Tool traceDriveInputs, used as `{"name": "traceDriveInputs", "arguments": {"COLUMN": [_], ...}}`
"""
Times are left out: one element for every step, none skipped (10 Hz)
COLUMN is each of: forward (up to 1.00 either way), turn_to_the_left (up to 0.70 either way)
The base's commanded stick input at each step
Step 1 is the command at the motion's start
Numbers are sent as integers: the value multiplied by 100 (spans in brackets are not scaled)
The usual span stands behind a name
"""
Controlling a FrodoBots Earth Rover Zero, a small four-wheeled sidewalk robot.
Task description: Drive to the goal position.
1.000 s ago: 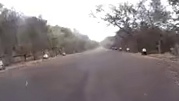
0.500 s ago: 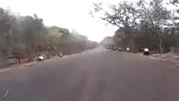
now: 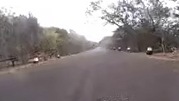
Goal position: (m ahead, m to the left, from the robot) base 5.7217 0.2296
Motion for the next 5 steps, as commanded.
{"name": "traceDriveInputs", "arguments": {"forward": [100,100,100,100,100], "turn_to_the_left": [0,0,0,0,0]}}
